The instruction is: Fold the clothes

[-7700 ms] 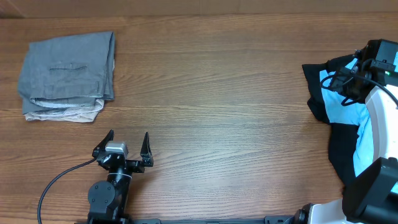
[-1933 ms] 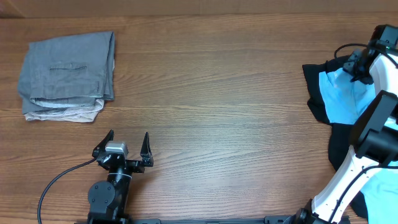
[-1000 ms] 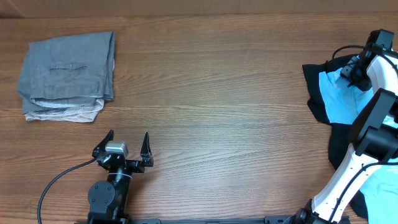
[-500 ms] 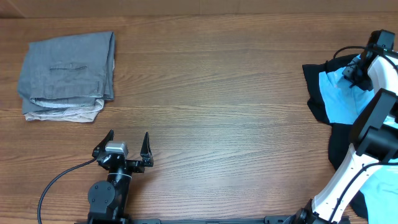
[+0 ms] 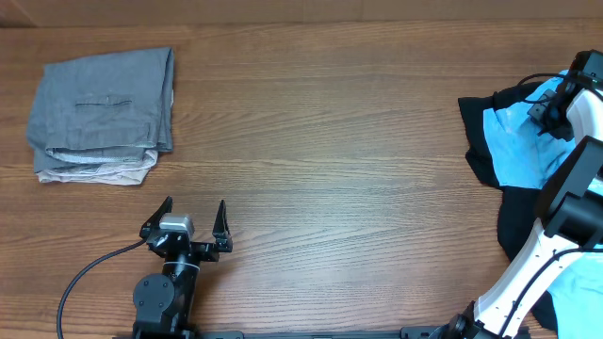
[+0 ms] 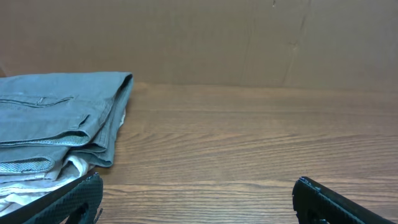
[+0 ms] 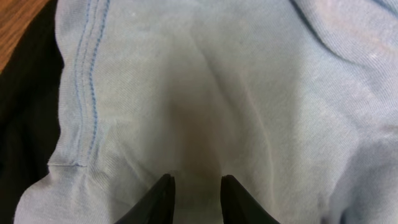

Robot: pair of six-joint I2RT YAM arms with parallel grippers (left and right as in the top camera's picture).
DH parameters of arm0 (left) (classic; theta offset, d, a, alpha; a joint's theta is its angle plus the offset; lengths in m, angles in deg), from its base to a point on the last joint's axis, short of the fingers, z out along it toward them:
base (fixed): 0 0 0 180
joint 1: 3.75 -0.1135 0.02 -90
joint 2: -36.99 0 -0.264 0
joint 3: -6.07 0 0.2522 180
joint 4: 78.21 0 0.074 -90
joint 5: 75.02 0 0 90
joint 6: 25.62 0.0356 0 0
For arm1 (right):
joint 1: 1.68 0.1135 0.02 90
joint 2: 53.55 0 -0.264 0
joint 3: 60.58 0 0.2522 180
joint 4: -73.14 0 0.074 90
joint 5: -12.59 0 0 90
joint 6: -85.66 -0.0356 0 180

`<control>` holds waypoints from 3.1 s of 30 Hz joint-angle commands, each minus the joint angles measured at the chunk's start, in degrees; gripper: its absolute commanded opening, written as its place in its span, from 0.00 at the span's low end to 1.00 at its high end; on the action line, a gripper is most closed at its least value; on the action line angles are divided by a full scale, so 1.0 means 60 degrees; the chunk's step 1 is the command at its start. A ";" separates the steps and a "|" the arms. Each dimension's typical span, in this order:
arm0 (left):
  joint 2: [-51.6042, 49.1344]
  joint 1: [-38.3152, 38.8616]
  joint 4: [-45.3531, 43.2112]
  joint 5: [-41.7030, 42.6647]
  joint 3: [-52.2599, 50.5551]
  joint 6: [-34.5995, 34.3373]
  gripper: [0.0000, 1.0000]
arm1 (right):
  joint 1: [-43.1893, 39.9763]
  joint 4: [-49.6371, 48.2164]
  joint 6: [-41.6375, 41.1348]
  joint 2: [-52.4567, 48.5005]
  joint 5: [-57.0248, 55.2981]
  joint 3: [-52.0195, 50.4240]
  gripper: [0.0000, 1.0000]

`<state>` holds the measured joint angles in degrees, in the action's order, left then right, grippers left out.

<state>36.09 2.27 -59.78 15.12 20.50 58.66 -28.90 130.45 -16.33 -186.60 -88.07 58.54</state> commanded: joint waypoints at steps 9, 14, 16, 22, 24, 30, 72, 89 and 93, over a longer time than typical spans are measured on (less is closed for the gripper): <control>0.0106 0.0062 -0.0033 -0.0095 -0.0055 0.0175 1.00 | 0.0033 0.0055 0.0831 -0.0106 0.1293 -0.0069 0.43; 0.0106 0.0066 -0.0033 -0.0095 -0.0055 0.0171 1.00 | 0.0015 0.0007 0.0831 -0.0109 0.1100 -0.0160 0.39; 0.0106 0.0066 -0.0033 -0.0095 -0.0055 0.0171 1.00 | 0.0015 -0.0109 0.0831 -0.0109 0.0929 -0.0270 0.33; 0.0106 0.0066 -0.0033 -0.0095 -0.0055 0.0171 1.00 | 0.0015 -0.0379 0.0827 -0.0117 0.0940 -0.0503 0.13; 0.0106 0.0066 -0.0033 -0.0095 -0.0055 0.0171 1.00 | 0.0025 -0.0463 0.0823 -0.0117 0.0940 -0.0495 0.04; 0.0106 0.0066 -0.0033 -0.0095 -0.0055 0.0175 1.00 | 0.0025 0.0120 0.0823 -0.0058 0.0943 0.0404 0.04; 0.0106 0.0066 -0.0033 -0.0095 -0.0055 0.0175 1.00 | 0.4401 0.5078 0.0525 0.2605 0.5617 0.3778 0.04; 0.0106 0.0066 -0.0033 -0.0095 -0.0055 0.0175 1.00 | 1.0568 0.3275 -0.0521 0.1716 0.4503 0.3745 0.04; 0.0106 0.0066 -0.0033 -0.0095 -0.0055 0.0171 1.00 | 1.1103 0.2994 -0.0554 0.1512 0.4492 0.3745 0.04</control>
<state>36.09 2.27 -59.78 15.15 20.50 58.64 36.41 150.65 -18.58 -177.07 -59.94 79.52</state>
